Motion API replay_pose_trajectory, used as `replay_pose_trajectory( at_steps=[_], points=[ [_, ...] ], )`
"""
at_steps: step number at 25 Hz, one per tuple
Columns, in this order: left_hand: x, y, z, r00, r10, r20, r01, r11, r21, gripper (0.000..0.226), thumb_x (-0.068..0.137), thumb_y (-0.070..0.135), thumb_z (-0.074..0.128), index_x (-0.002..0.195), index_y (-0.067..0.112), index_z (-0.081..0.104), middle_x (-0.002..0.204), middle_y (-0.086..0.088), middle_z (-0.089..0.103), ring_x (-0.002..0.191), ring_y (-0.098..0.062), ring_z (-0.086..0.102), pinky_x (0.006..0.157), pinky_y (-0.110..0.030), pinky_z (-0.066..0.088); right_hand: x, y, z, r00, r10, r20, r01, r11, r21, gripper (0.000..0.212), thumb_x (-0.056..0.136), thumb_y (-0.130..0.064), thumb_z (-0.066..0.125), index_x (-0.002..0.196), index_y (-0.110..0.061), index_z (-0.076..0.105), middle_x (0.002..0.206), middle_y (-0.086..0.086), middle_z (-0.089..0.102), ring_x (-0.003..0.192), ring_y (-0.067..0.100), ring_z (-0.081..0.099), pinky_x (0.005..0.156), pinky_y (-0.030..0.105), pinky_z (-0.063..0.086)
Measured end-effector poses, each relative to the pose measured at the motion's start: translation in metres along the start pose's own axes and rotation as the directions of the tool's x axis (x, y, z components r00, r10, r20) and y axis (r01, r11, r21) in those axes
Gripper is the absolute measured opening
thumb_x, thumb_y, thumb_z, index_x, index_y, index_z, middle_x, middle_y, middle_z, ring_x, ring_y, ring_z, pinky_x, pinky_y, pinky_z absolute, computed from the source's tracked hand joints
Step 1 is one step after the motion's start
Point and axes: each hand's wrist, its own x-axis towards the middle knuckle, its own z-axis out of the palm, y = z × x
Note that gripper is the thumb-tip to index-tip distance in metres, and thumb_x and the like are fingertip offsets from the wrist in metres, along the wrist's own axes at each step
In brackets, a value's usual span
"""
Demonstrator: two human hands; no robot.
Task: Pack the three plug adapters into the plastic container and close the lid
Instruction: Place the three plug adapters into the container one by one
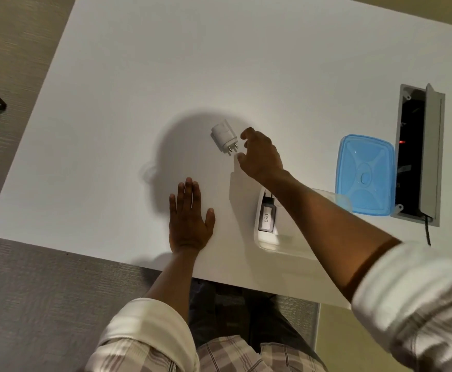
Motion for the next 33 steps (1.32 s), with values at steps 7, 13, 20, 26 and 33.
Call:
replay_pose_trajectory(
  at_steps=[7,13,20,26,33],
  points=[
    [0.000,-0.002,0.002,1.000,-0.006,0.002,0.006,1.000,0.011,0.076,0.097,0.048,0.032,0.159,0.011,0.010,0.169,-0.009,0.010,0.156,-0.027,0.008,0.127,-0.049,0.014,0.053,-0.010,0.004,0.893,-0.312,0.325,0.412,0.859,-0.305,0.066,0.086,0.006,0.055,0.142,-0.027,0.048,0.160,0.008,0.024,0.135,0.035,0.039,0.108,0.045,0.041],
    [0.000,-0.002,0.002,1.000,-0.017,0.010,0.017,0.999,0.028,0.077,0.096,0.048,0.033,0.160,0.012,0.008,0.169,-0.008,0.008,0.157,-0.026,0.006,0.127,-0.047,0.012,0.047,-0.005,0.008,0.962,-0.188,0.196,0.240,0.927,-0.288,0.059,0.086,0.003,0.051,0.141,-0.018,0.045,0.130,0.018,0.042,0.097,0.042,0.061,0.082,0.045,0.051],
    [0.000,-0.001,0.003,1.000,-0.024,0.012,0.024,0.999,0.036,0.076,0.096,0.047,0.034,0.160,0.012,0.009,0.169,-0.007,0.007,0.157,-0.024,0.005,0.127,-0.047,0.012,0.044,-0.001,0.006,0.979,-0.019,0.204,0.098,0.918,-0.385,0.058,0.080,-0.046,0.070,0.119,-0.005,0.056,0.117,0.015,0.059,0.106,0.036,0.061,0.078,0.040,0.047],
    [0.000,-0.003,0.003,1.000,-0.026,0.012,0.026,0.999,0.035,0.076,0.097,0.047,0.033,0.160,0.013,0.009,0.169,-0.007,0.007,0.157,-0.024,0.005,0.128,-0.046,0.011,0.030,0.001,0.019,0.954,-0.163,0.252,0.232,0.933,-0.274,0.074,0.078,-0.028,0.075,0.141,-0.022,0.037,0.124,0.016,0.050,0.099,0.039,0.061,0.081,0.044,0.053],
    [0.000,-0.002,0.002,1.000,-0.018,-0.005,0.018,0.999,0.030,0.076,0.096,0.045,0.036,0.159,0.011,0.012,0.169,-0.008,0.010,0.156,-0.025,0.008,0.127,-0.047,0.012,0.016,0.002,0.022,0.973,-0.170,0.154,0.203,0.950,-0.235,0.065,0.079,-0.027,0.071,0.136,-0.019,0.041,0.117,0.019,0.051,0.090,0.042,0.063,0.075,0.040,0.052]
  ],
)
